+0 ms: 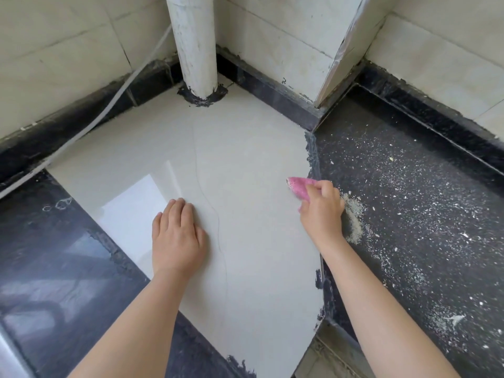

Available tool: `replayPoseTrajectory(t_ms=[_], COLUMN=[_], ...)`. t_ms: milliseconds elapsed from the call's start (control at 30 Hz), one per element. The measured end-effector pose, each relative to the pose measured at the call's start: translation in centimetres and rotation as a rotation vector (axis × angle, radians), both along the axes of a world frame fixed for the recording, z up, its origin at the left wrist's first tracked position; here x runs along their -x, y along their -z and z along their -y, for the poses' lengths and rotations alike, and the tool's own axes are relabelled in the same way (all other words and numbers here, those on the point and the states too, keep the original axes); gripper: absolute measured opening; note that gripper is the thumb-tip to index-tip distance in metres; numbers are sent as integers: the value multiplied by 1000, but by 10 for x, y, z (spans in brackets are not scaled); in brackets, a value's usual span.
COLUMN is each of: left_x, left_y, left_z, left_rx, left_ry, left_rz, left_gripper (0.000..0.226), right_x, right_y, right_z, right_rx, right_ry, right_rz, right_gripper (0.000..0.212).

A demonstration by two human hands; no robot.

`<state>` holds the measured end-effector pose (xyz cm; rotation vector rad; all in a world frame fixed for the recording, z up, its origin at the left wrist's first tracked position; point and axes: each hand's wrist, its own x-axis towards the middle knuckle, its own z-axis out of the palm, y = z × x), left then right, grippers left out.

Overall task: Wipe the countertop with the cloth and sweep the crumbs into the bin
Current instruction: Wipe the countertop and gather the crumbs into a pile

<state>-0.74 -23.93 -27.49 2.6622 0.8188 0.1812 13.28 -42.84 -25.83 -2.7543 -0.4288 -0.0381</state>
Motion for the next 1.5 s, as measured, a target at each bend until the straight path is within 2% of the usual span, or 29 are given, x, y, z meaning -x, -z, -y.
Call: replayPoseTrajectory(t_ms=[100,200,267,433,533,633,733,833,967,1100,1300,1400,1433,1500], left_x=[1,0,-2,-7,-16,-32,-53,-76,-100,-104,-106,-105,-106,-107], left_y=[1,-2,-5,-12,-19,-17,-17,-14,-6,2,1,1,2,2], left_z=[0,2,3,3,5,17,38,58,79,81,84,85,85,85], left_rx=[-16,-22,-44,-67,-130,-210,-210,-122,-7,22,32,36,39,19], left_ry=[7,-2,5,40,58,123,179,206,242,229,181,177,173,178], left_rz=[1,-10,-30,-182,-157,-51,0,36,41,23,-21,-28,-25,3], left_gripper=[56,54,51,43,32,37,38,43,55,75,67,63,59,51], right_x=[4,-5,-13,-36,-51,-55,-52,-55,-67,-76,-84,-88,-91,-103], right_y=[3,-3,-12,-25,-20,-24,-39,-59,-73,-63,-64,-74,-75,-75], right_z=[39,73,78,28,7,23,58,79,63,21,42,68,73,75], right_rx=[-14,33,-32,-79,63,185,363,515,352,407,588,661,632,443], right_ry=[29,146,164,-72,-242,-358,-432,-471,-492,-604,-789,-866,-873,-832], right_rz=[27,-13,2,127,-59,-207,-284,-255,-99,-94,-284,-296,-282,-197], right_gripper=[33,25,26,36,42,46,49,51,51,43,44,49,50,49])
